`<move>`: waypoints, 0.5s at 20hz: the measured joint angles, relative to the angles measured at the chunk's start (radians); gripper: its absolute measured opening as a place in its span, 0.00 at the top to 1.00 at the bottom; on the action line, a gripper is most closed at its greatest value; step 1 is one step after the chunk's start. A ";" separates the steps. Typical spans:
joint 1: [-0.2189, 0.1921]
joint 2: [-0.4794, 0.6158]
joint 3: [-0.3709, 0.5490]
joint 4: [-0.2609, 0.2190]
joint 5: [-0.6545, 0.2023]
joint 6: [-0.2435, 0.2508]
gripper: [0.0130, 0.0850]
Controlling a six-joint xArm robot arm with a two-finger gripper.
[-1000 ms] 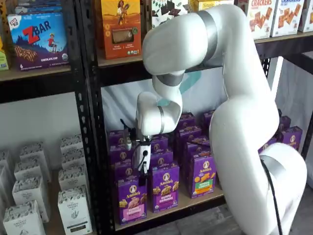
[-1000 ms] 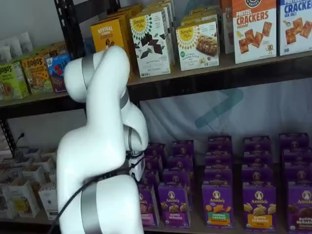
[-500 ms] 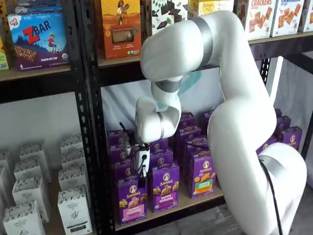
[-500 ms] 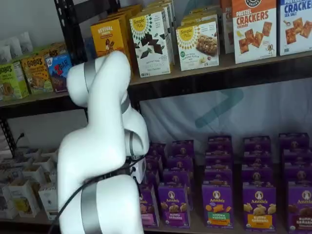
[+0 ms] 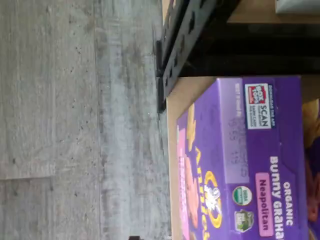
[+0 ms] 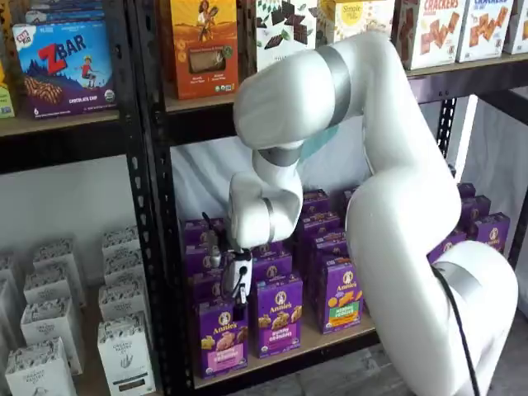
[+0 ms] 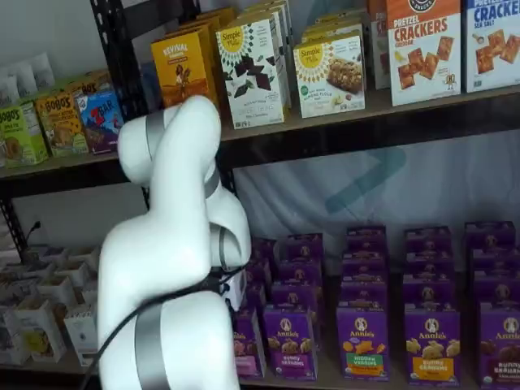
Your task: Pick up the purple box with a pink patch in the middle, on the bottom shelf, the first box from the left
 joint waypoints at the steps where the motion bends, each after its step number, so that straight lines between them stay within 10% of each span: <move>1: 0.000 0.007 -0.008 0.000 -0.001 0.000 0.00; 10: -0.014 0.070 -0.072 -0.092 -0.008 0.072 0.00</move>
